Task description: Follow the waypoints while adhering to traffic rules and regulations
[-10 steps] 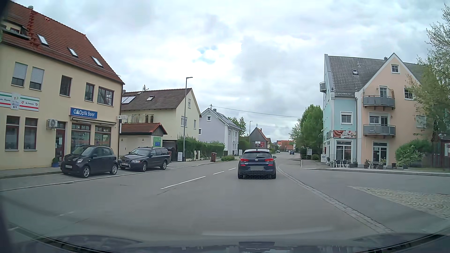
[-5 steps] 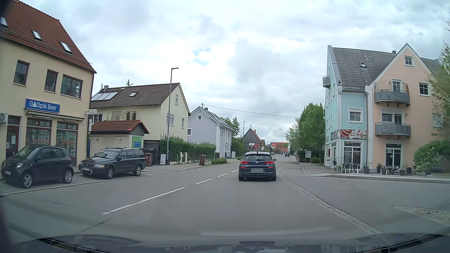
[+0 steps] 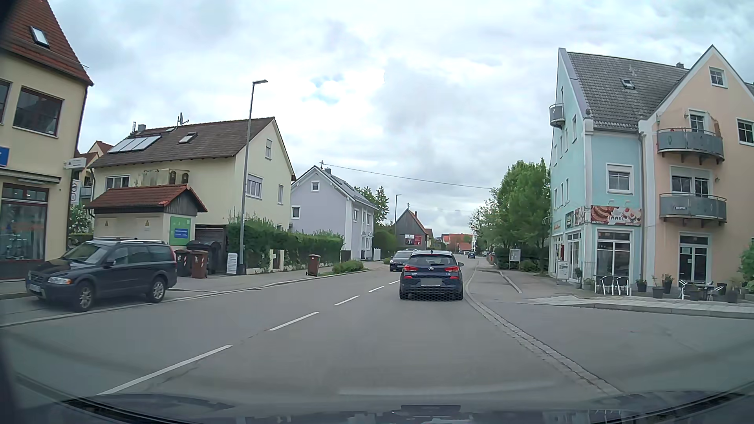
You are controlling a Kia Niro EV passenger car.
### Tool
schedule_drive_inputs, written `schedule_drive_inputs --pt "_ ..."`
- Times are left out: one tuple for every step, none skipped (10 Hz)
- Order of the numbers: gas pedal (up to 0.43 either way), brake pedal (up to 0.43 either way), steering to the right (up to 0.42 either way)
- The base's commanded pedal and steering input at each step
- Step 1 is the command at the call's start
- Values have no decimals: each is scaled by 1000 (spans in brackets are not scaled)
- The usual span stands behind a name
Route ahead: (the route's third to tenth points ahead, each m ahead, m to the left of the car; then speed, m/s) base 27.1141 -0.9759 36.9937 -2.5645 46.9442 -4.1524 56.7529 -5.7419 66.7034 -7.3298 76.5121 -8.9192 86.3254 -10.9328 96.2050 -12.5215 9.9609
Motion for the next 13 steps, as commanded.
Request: schedule_drive_inputs --pt "280 6 29" --pt "268 12 28" --pt "268 12 25" --pt "248 12 24" --pt "220 6 24" --pt "209 12 24" --pt "197 12 24" --pt "177 12 24" --pt "169 12 24" --pt "157 12 24" --pt "118 12 24" --pt "8 12 25" --pt "0 6 25"
